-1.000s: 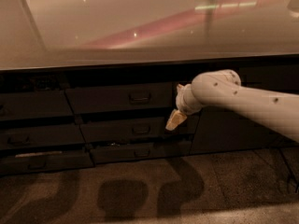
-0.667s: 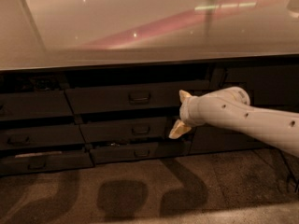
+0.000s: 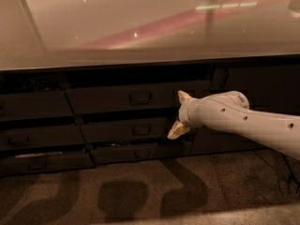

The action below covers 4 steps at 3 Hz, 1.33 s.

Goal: Open top drawer

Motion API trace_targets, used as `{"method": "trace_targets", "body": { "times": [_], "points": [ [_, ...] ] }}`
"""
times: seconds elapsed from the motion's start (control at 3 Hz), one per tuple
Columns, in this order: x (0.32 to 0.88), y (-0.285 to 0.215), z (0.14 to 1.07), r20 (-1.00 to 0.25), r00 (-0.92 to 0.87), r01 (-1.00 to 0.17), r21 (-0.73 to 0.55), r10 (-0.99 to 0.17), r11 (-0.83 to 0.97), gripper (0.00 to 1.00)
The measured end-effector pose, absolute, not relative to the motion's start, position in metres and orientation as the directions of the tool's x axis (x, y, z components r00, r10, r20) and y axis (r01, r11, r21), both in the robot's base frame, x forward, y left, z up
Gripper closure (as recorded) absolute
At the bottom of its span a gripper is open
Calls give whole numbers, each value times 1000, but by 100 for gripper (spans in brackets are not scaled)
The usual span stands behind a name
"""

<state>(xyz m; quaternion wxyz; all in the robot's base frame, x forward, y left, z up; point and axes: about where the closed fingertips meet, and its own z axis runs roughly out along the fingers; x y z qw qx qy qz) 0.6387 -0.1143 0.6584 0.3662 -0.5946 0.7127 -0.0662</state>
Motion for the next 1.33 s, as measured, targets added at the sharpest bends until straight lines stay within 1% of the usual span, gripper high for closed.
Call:
{"method": "trace_targets", "body": {
  "times": [0.33, 0.67, 1.0, 1.33],
  "points": [
    [662, -118, 660, -432, -69, -804, -510, -899, 306, 0],
    [696, -122, 667, -414, -118, -801, -498, -902, 333, 0],
    [735, -123, 678, -368, -170, -789, -505, -914, 350, 0],
    [735, -123, 678, -368, -170, -790, -504, -914, 350, 0]
  ]
}}
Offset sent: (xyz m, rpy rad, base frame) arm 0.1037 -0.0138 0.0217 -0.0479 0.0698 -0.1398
